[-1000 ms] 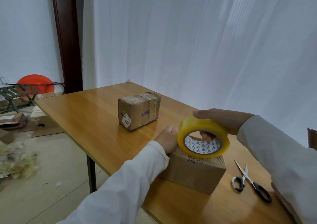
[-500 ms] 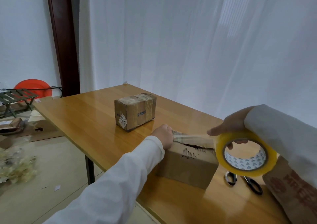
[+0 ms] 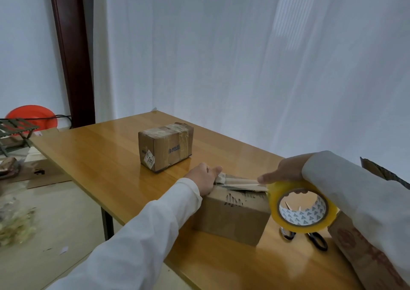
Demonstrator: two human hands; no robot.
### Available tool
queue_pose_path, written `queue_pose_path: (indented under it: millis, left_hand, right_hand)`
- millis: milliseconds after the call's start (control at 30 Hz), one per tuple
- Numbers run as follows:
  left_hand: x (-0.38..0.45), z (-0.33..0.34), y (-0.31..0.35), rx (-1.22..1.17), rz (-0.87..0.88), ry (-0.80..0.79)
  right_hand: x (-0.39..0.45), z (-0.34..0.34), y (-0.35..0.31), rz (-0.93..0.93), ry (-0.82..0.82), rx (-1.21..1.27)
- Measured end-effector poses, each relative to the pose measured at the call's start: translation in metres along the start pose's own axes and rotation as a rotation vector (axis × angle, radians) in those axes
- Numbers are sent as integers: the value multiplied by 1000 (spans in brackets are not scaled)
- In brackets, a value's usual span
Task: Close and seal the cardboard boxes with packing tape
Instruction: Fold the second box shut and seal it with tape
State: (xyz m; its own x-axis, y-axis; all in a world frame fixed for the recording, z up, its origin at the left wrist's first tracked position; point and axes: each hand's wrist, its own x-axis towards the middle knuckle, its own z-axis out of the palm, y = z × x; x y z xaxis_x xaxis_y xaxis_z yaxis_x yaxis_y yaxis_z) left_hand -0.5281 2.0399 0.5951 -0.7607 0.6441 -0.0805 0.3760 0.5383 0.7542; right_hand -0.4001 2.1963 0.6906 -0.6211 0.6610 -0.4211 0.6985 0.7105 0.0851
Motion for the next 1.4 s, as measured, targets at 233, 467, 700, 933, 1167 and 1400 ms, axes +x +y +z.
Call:
queue_pose_path:
  millis: [233, 467, 700, 933, 1167, 1400]
  left_hand:
    - [-3, -1, -1, -57, -20, -44]
    - [0, -1, 2, 53, -23, -71]
    - [-9, 9, 42, 1005, 298, 200]
    - [8, 36, 59, 636, 320, -140]
    - [13, 33, 55, 660, 366, -153]
    - [13, 27, 50, 679, 296, -159]
  right_hand:
    - [24, 34, 8, -32, -6, 120]
    - [34, 40, 16, -102, -5, 185]
    - [35, 39, 15, -105, -12, 224]
    - [39, 46, 28, -198, -98, 443]
    - [42, 54, 45, -178, -54, 470]
    - [33, 56, 30, -123, 49, 362]
